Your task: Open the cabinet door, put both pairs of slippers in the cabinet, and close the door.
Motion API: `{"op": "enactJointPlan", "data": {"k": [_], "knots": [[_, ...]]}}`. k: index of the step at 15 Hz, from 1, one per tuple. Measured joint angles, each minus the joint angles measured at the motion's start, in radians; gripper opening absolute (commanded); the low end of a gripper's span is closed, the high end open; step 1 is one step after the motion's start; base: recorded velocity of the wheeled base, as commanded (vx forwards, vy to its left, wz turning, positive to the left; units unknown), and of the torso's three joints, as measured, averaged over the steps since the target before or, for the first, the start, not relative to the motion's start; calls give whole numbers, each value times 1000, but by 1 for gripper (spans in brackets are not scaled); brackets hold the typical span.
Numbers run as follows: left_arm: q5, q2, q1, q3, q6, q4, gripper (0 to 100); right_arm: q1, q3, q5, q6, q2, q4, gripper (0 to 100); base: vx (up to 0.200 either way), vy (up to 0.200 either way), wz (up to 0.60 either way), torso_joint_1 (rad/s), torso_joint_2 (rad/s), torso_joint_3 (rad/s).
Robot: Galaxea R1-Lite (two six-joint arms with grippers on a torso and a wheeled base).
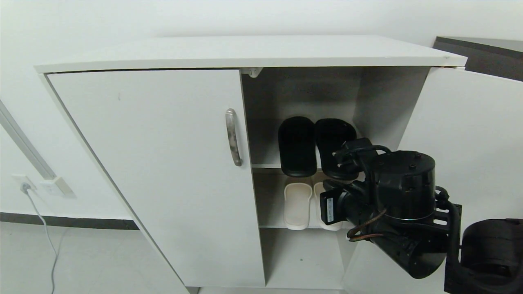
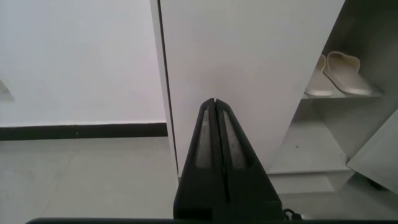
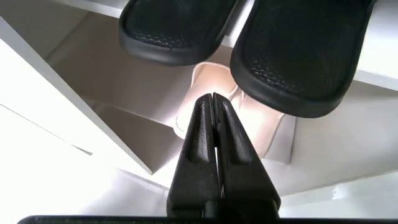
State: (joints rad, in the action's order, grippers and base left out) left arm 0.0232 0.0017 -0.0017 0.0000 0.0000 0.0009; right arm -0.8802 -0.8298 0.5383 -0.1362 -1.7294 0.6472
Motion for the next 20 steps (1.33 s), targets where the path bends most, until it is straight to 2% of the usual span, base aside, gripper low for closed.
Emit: {"op": "enactJointPlan", "data": {"k": [18,20], "knots": [[1,0,0,0,0,-1,0,1,9,-19,0,-11,0,0,-200,0,0,3,2,2],[1,0,0,0,0,0,0,1,13,-19,0,-11,0,0,0,0,0,0,0,0]]}}
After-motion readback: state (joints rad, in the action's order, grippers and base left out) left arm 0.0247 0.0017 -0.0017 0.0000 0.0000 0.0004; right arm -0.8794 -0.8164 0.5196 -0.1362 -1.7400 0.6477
